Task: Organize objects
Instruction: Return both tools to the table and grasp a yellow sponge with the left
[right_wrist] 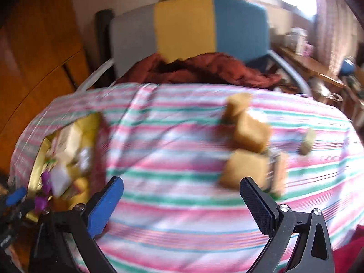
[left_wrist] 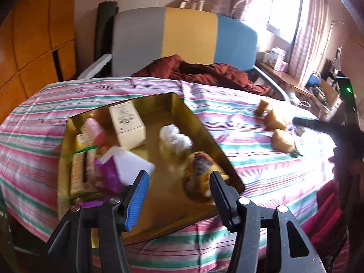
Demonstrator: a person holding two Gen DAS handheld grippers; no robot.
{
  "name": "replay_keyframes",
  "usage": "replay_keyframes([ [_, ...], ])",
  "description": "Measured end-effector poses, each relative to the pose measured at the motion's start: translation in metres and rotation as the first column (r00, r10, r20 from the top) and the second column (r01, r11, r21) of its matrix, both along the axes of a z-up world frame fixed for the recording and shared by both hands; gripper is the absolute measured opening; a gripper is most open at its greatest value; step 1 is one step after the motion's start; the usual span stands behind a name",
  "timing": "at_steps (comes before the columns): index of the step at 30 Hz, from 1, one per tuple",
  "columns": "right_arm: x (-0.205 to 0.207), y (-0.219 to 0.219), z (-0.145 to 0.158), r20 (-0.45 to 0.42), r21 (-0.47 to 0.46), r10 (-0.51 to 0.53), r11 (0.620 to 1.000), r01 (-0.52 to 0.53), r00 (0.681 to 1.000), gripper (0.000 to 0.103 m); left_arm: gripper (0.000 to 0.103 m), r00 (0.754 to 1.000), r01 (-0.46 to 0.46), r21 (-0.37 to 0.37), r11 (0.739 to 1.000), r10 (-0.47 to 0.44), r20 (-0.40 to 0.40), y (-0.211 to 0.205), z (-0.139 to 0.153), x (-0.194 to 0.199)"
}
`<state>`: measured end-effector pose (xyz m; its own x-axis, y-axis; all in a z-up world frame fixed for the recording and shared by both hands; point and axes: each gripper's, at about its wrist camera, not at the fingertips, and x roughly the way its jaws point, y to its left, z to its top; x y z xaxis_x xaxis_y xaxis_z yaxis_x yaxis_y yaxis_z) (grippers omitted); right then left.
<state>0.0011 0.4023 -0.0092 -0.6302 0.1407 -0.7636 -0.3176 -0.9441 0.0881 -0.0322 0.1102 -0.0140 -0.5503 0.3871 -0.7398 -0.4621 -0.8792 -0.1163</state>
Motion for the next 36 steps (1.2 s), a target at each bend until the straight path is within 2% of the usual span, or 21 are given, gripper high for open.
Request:
replay_keyframes([
  [5,0.009,0.081,0.010,-0.046,0.017,-0.202,0.979,0.203,0.978,0.103,0.056,0.998,0.059,-0.004,0.998,-0.059,0.002,0.024,0.003,0.000],
  [9,0.025,0.142,-0.010,-0.046,-0.002,-0.375,0.927,0.375,0.926,0.103,0.056,0.994,0.111,-0.028,0.993,-0.111,-0.002,0.053,0.008,0.000],
  [13,0.047,0.183,-0.034,0.020,-0.131,-0.507,0.853,0.505,0.862,0.103,0.056,0.986,0.165,-0.040,0.985,-0.165,0.001,0.087,0.009,-0.003],
  [14,0.052,0.188,-0.033,0.002,-0.170,-0.518,0.843,0.511,0.855,0.103,0.056,0.982,0.188,-0.035,0.982,-0.187,0.009,0.098,0.008,-0.003],
  [16,0.054,0.191,-0.031,-0.011,-0.173,-0.521,0.842,0.511,0.854,0.103,0.056,0.975,0.222,-0.038,0.974,-0.221,0.021,0.120,0.006,-0.004],
  [20,0.053,0.193,-0.036,0.014,-0.219,-0.508,0.839,0.499,0.861,0.103,0.056,0.959,0.283,-0.054,0.958,-0.280,0.052,0.164,-0.003,-0.006],
  [23,0.057,0.199,-0.038,0.008,-0.252,-0.528,0.820,0.513,0.849,0.103,0.058,0.943,0.328,-0.070,0.942,-0.322,0.084,0.199,-0.014,-0.009],
  [25,0.063,0.205,-0.039,0.004,-0.296,-0.547,0.799,0.523,0.837,0.103,0.070,0.931,0.356,-0.070,0.932,-0.348,0.110,0.218,-0.021,-0.011],
  [30,0.070,0.215,-0.046,0.019,-0.373,-0.570,0.758,0.535,0.821,0.103,0.073,0.911,0.403,-0.069,0.913,-0.392,0.130,0.264,-0.033,-0.014],
  [34,0.077,0.221,-0.045,0.004,-0.417,-0.587,0.735,0.535,0.810,0.103,0.082,0.893,0.439,-0.073,0.895,-0.426,0.148,0.297,-0.043,-0.016],
  [36,0.081,0.224,-0.045,-0.001,-0.434,-0.601,0.720,0.541,0.799,0.103,0.082,0.883,0.458,-0.076,0.886,-0.443,0.155,0.313,-0.049,-0.016],
])
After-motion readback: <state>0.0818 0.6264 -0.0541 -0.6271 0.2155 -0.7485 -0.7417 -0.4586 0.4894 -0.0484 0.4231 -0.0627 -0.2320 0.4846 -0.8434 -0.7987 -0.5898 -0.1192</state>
